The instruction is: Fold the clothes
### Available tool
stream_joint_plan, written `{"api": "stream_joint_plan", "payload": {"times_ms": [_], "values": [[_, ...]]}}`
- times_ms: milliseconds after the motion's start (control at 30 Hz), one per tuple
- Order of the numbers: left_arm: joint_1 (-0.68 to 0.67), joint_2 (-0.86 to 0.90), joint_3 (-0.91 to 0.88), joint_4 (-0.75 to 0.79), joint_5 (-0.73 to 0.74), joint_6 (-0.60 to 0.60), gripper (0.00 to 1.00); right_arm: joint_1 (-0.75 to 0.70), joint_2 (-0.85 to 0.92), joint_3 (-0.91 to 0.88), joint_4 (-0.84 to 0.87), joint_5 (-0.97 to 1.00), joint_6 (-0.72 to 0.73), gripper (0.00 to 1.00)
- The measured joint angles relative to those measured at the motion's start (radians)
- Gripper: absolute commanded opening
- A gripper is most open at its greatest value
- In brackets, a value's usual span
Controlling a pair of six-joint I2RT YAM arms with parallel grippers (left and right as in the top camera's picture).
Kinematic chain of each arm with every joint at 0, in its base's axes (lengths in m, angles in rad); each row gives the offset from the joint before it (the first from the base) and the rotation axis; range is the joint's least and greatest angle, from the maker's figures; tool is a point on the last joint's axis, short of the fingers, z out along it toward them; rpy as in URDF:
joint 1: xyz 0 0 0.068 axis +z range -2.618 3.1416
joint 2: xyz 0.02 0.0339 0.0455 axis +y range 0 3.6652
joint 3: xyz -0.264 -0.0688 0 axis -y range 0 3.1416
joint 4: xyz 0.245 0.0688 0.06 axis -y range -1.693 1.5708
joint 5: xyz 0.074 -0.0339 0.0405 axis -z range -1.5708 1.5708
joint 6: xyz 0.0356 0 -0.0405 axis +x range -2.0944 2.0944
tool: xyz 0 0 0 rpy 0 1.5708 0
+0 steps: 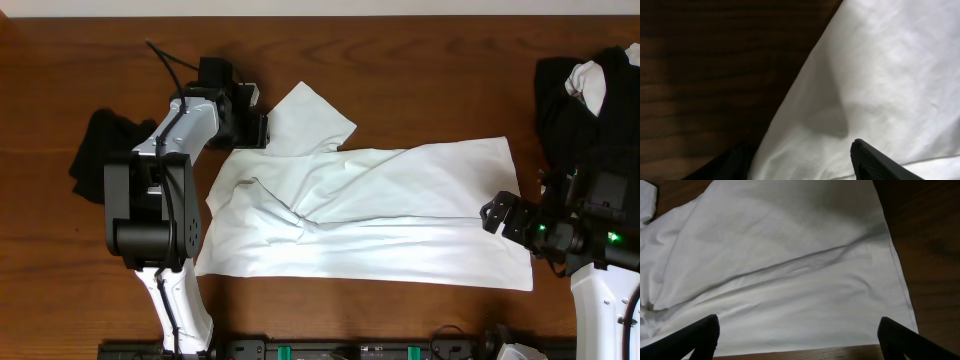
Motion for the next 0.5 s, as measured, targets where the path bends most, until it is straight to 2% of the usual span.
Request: {"api": "stream_joint_plan", "payload": {"times_ms": [67,100,167,367,500], "values": [[0.0,0.0,0.0,-0.001,0.001,-0.002,0.3,0.0,0.0,0.0,0.0,0.0,0.0,0.96],[0.0,0.002,-0.001,-0.002,0.0,-0.001,0.2,0.0,0.0,0.0,0.001,0.001,-0.001,0.9],[0.0,0.004,-0.001,-0.007,0.0,-0.002,0.1,0.0,0.0,0.0,0.003,0.001,-0.004,0.82],[0.0,0.003,-0.001,-0.026,0.0,-0.006,0.08,0.0,0.007,0.0,0.076,0.035,-0.011,0.63],[0.0,-0.014,-0.001,-0.027,0.006,-0.028,0.08,0.0,0.05,0.0,0.181,0.054,-0.012,0.59]]}}
